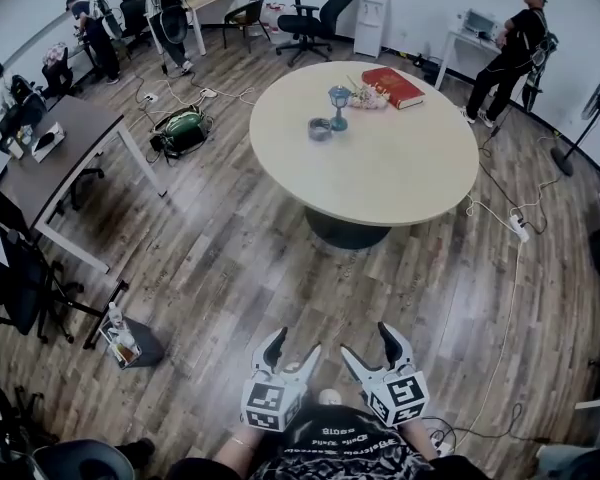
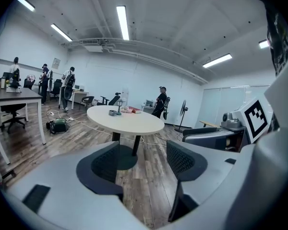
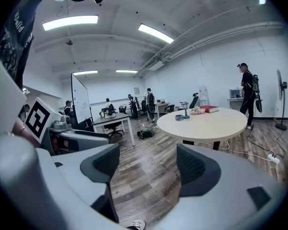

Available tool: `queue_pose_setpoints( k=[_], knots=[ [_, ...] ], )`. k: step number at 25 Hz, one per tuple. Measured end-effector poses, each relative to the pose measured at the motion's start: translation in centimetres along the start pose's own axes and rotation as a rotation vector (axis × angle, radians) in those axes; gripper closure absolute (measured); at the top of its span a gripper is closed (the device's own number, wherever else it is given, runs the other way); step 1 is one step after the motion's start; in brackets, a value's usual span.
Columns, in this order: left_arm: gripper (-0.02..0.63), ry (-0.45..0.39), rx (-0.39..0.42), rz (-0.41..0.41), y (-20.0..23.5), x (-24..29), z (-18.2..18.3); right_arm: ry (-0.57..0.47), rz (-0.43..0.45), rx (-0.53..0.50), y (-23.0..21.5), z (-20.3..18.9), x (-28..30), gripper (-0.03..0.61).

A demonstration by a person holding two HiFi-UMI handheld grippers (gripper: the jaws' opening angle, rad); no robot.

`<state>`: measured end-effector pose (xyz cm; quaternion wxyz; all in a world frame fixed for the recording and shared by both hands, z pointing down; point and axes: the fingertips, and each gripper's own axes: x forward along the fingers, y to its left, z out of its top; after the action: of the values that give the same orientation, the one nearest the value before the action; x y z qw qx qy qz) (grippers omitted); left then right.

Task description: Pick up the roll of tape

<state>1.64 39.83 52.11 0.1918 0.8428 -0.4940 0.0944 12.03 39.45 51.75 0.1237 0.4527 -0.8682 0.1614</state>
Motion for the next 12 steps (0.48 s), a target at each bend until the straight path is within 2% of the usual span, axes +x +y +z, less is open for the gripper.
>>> queue_pose_setpoints(
  k=[5,12],
  knots=[
    [0.293,0.010,0.014,-0.023,0.9,0.7,0.3,0.020,-0.023,-0.023,0.4,0.1,1.1,0.174],
    [0.291,0.049,0.047,-0.055,3.8,1.4,0.5,0.004,-0.088,-0.017,0.6,1.0,3.6,0.169]
  ],
)
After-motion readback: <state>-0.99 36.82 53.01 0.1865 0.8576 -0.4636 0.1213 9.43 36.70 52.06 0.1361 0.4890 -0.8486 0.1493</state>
